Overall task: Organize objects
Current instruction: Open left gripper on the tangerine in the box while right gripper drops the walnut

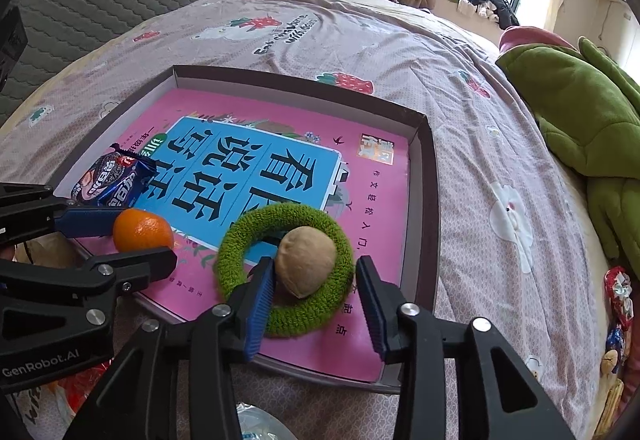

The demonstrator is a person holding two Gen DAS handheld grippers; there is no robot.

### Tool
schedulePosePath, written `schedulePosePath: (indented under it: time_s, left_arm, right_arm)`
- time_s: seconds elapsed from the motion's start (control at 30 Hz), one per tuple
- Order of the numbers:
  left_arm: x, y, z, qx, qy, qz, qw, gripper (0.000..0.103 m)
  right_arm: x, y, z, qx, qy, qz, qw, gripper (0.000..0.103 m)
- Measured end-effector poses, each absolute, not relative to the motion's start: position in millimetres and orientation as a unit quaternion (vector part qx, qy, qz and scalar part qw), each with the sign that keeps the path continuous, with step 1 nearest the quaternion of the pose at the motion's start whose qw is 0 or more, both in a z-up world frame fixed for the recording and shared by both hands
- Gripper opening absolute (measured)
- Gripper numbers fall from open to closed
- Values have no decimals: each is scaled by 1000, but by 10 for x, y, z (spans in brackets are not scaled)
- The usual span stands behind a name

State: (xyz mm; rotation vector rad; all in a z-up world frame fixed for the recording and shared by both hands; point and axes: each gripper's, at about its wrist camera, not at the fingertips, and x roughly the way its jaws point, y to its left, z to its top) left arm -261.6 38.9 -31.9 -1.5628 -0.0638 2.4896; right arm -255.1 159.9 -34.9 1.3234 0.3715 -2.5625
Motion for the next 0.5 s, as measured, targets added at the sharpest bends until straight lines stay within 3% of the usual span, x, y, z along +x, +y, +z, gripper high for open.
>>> schedulePosePath:
  time_s: [0.3, 0.5]
  left_arm:
    - [-2628, 316, -268, -534, -38, 839, 100, 48]
    - [-2593, 314, -172, -525, -39, 844, 105, 58]
  right_arm:
    - [-2536, 1601, -300, 451, 127, -876, 115, 46]
    - [-2532, 1644, -218, 445, 118, -880, 114, 49]
